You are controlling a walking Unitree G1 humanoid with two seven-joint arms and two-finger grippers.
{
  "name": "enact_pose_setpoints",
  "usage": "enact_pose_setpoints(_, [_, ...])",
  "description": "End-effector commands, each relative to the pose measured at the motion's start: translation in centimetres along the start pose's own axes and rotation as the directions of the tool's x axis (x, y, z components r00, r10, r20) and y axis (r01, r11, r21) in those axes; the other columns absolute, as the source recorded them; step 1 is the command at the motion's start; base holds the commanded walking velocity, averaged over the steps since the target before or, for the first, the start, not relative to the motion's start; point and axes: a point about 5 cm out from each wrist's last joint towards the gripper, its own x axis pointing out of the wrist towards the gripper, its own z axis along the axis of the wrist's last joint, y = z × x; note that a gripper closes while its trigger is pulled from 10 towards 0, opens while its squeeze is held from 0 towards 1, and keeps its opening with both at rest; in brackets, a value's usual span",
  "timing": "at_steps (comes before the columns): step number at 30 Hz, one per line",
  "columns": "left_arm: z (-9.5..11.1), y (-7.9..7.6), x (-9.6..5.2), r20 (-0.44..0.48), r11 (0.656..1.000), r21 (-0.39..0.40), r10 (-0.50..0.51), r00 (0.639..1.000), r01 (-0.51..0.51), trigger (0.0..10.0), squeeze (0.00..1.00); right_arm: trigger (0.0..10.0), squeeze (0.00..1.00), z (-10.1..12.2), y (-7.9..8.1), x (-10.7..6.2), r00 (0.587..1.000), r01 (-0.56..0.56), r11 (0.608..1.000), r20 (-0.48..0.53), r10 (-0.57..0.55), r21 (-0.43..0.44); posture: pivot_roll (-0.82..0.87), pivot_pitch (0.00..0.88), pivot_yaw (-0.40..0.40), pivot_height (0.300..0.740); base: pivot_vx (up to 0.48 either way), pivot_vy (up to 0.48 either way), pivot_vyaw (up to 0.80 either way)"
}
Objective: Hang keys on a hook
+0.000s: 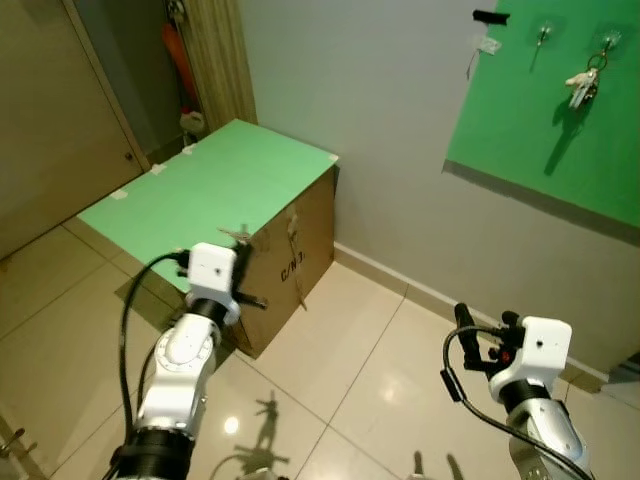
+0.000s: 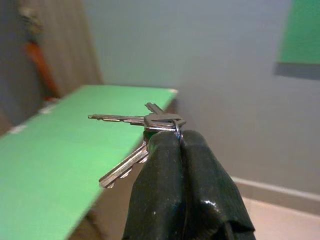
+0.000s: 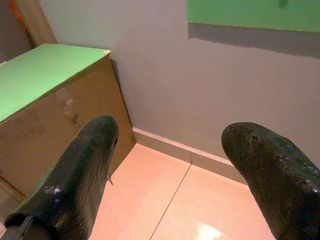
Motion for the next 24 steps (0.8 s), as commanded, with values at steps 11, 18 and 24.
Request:
enact_pose_setpoints(11, [1.7,-0.4,2.0,-0.033,0.992,-0.007,-0.128,0.991,0.128,10.0,0.00,10.0,0.00,-0.9,-0.3,0.7,0.999,0.030,0.999,0.009,-0.030,-0.009,-0.17,0.000,0.109,0.740,0.000,0.480,-0.74])
enact_pose_setpoints(18, [2.4,0.3,3.8,-0.074,0.987,0.029,-0.154,0.985,0.157,10.0,0.00,10.0,0.00,-0.7,-0.5,1.0,1.000,0.024,0.999,0.013,-0.023,-0.033,-0.19,0.000,0.125,0.740,0.000,0.137,-0.32])
enact_pose_setpoints(24, [3.9,0.2,4.9,-0.143,0.835,0.071,-0.532,0.834,0.545,10.0,0.00,10.0,0.00,3.6,1.0,1.8,0.960,-0.268,0.957,0.048,0.275,-0.115,-0.21,0.000,0.135,0.740,0.000,0.000,0.00])
